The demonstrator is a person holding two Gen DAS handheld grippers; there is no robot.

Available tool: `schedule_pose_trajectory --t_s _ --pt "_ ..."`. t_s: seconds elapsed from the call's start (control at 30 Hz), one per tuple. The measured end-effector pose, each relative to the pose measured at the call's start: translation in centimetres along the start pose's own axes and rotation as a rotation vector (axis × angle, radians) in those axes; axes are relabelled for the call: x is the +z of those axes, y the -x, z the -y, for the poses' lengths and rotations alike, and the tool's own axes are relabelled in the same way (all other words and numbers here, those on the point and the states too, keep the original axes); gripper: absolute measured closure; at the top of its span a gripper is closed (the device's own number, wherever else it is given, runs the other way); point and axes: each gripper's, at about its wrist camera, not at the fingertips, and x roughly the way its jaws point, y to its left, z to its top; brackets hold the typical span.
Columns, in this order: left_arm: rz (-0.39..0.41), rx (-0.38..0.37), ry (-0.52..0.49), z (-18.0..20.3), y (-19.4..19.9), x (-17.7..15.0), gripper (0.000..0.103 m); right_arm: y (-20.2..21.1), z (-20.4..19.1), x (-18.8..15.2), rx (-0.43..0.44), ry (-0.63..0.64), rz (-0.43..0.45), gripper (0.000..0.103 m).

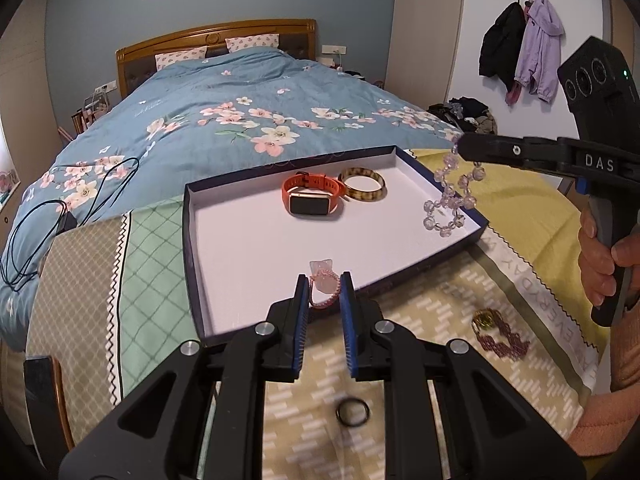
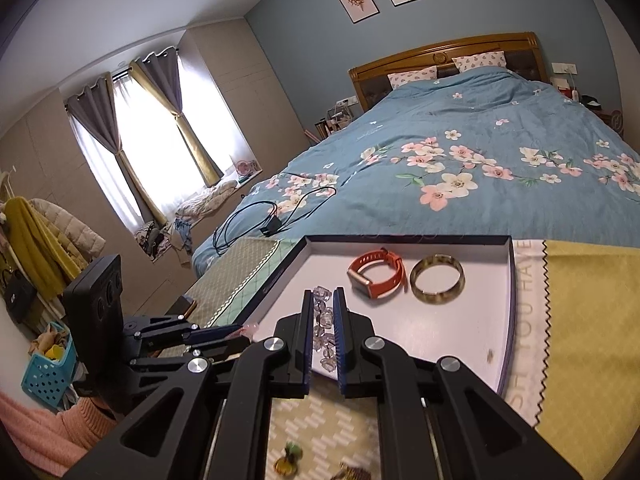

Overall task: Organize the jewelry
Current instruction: 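Carry the pink ring with the left tool while the right carries the bracelet into the box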

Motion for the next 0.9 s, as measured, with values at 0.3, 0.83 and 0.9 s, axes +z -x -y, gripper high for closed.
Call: schedule_pose_trajectory --t_s 0.3,0.83,0.9 --pt "-0.032 0.007 0.003 -0.6 -2.6 1.7 0.087 -3.1 1.5 1.2 -0.016 -0.031 -0.024 0.095" --pt "-0.1 0.042 -0.006 -1.7 -8.3 4.0 0.087 -7.4 3.7 2.1 -0.044 -0.063 -0.072 0.095" --pt "-0.111 0.041 -0.005 -1.8 -9.0 4.2 0.087 -7.6 4.4 1.9 -0.052 -0.078 -0.084 0.095"
